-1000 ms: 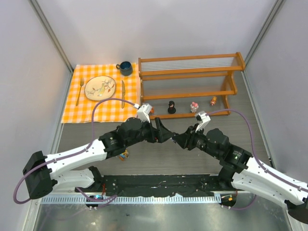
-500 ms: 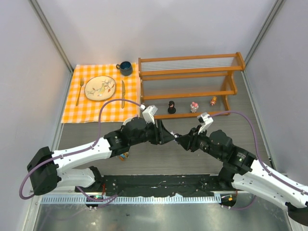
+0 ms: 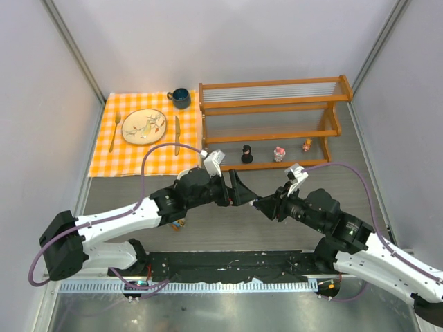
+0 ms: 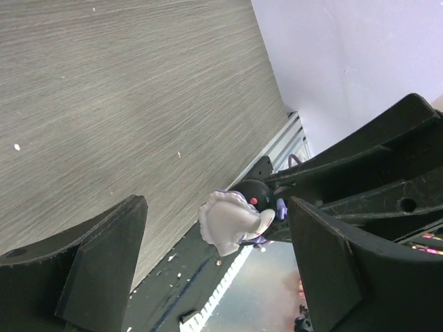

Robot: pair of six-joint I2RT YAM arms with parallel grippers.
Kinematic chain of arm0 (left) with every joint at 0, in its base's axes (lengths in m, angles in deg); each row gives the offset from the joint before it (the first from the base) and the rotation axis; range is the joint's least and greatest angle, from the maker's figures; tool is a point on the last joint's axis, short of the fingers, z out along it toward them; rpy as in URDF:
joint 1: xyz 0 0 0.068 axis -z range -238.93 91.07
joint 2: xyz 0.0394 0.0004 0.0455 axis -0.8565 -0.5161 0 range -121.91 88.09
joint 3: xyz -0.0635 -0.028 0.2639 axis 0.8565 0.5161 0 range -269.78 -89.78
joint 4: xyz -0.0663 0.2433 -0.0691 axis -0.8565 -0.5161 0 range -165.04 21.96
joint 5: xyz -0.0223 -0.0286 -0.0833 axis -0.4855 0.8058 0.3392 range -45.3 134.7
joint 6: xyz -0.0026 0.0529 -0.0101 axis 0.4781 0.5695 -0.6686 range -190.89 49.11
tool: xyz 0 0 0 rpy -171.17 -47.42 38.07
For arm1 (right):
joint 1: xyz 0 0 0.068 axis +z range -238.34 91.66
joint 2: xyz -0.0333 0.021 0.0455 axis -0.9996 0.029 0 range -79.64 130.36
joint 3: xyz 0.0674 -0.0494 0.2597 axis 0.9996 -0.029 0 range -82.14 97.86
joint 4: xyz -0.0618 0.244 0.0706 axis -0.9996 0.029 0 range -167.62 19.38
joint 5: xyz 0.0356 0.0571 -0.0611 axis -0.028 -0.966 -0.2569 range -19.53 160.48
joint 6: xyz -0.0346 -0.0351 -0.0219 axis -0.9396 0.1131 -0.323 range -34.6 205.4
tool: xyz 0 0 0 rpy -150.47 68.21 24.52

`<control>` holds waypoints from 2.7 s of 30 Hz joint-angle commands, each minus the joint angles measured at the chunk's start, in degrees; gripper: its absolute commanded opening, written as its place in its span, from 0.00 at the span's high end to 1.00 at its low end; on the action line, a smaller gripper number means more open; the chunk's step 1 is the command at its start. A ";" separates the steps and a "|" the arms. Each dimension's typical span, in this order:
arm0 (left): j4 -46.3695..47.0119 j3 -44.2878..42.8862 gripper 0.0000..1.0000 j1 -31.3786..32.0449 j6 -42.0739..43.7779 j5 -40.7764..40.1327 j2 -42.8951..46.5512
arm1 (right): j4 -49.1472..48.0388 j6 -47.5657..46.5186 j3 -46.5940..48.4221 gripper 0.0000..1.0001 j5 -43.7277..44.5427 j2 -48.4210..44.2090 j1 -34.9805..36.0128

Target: Place and organize the plastic toys onto the shelf

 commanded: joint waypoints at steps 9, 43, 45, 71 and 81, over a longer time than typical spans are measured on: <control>7.07 1.19 0.26 0.16 -13.83 -1.86 -1.67 | -3.59 -3.77 0.54 0.99 2.66 -1.66 0.21; 27.55 9.71 1.00 0.95 -12.09 -7.30 -3.16 | -16.94 9.57 -9.38 0.25 4.77 -10.01 0.29; 30.09 10.42 1.00 0.87 -9.03 -9.05 -2.99 | -19.76 14.57 -10.53 0.25 7.99 -10.71 0.29; 55.94 15.34 1.00 0.87 0.93 -10.30 -4.92 | -46.39 54.85 -24.95 0.25 16.46 -8.52 0.29; 59.19 15.96 1.00 0.87 1.37 -8.89 -7.99 | -53.24 56.17 -25.12 0.28 14.44 -3.69 0.21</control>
